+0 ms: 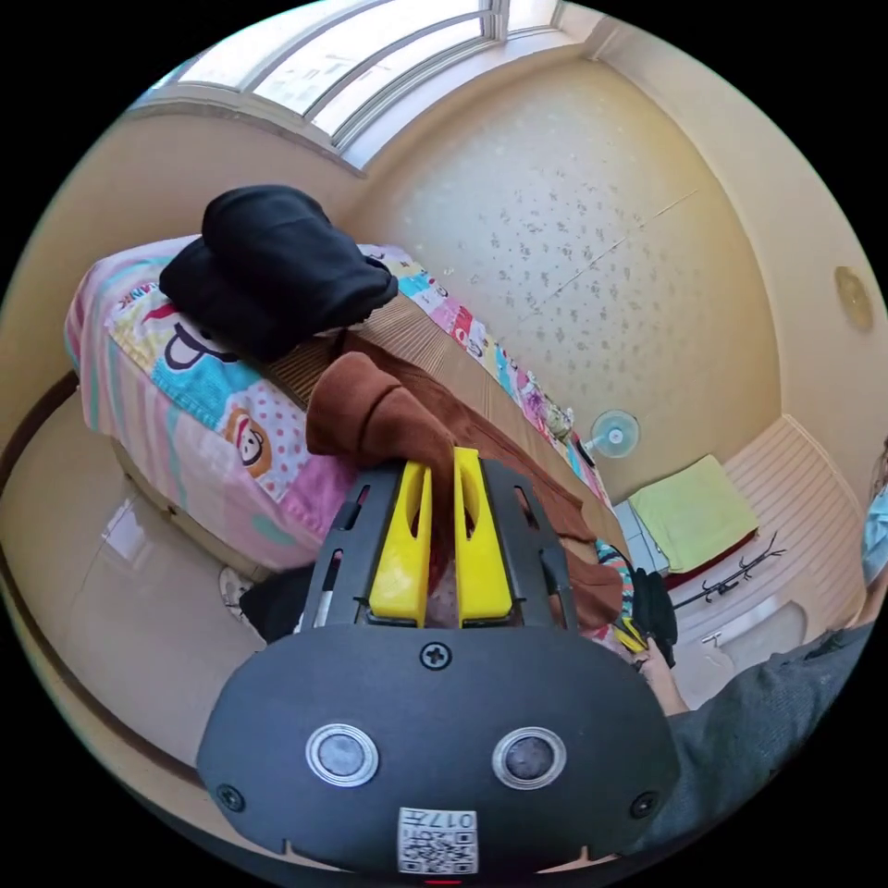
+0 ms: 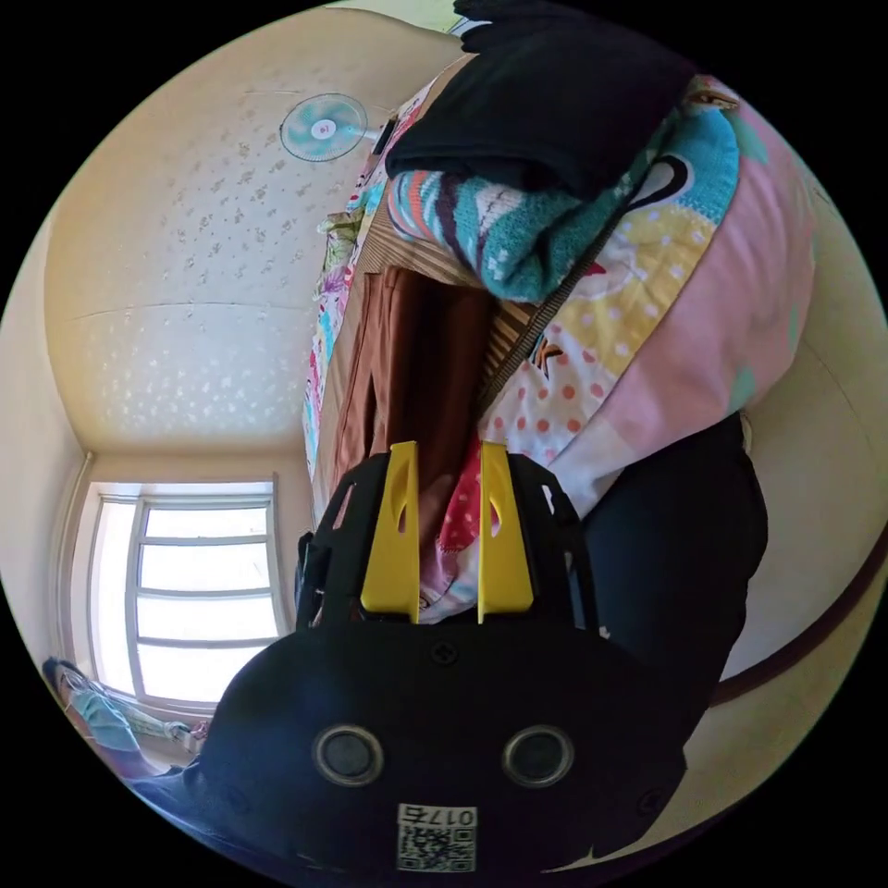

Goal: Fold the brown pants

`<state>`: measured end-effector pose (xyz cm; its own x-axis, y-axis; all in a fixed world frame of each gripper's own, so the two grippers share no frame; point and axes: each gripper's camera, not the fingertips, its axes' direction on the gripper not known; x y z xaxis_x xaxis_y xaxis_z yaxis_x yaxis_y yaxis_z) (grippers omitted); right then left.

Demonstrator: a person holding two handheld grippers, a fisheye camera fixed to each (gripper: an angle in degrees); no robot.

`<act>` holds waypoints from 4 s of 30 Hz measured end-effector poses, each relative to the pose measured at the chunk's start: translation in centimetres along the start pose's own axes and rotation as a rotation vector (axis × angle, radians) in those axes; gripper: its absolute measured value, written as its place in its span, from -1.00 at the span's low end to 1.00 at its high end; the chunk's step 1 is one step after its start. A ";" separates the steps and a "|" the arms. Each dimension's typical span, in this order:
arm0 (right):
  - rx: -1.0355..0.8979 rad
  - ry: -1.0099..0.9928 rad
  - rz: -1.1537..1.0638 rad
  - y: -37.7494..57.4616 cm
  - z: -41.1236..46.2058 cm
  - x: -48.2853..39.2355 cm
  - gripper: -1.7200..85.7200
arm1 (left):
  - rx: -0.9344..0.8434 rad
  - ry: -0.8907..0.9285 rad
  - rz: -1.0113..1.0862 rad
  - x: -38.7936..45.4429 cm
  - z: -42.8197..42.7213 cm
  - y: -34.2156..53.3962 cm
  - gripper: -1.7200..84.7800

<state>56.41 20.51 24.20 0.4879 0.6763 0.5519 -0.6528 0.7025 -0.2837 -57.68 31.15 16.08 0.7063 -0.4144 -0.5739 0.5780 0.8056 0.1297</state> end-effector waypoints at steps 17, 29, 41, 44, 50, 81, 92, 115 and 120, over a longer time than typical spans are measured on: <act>0.017 0.161 -0.651 3.0 6.1 -17.9 -0.93 | -0.008 0.043 -0.107 -1.3 -1.1 1.8 -0.86; 0.408 0.101 -0.613 6.4 -8.9 -19.1 -0.95 | 0.112 0.262 0.026 -0.5 -4.4 1.9 -0.87; 0.283 0.278 -0.763 -8.0 10.5 -37.4 -0.94 | 0.071 0.191 0.042 3.2 5.5 -10.7 -0.86; 0.181 0.372 -0.666 -15.4 19.8 -42.5 -0.92 | 0.002 0.093 0.021 3.6 13.4 -17.2 -0.84; 0.046 0.487 -0.620 -15.4 30.7 -41.6 -0.85 | 0.104 0.040 -0.163 2.8 20.8 -13.3 -0.73; -0.021 0.753 -0.851 14.8 23.0 -23.3 -0.95 | -0.013 -0.157 -0.305 -5.1 15.2 -6.4 -0.56; 0.036 0.189 -0.405 9.7 14.8 -18.0 -0.95 | -0.031 0.054 0.000 -1.3 9.6 -11.4 -0.87; -0.180 -0.040 -0.351 9.3 15.4 -11.1 -0.94 | -0.388 0.242 0.356 31.2 28.6 4.5 -0.83; -0.372 -0.079 -0.467 10.9 18.8 -12.0 -0.91 | -0.683 0.176 0.492 33.2 32.6 9.5 -0.71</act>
<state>32.52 15.83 29.25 0.6201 0.2691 0.7369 -0.1260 0.9613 -0.2450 -15.44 11.21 24.62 0.7058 0.0755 -0.7043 -0.1899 0.9781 -0.0855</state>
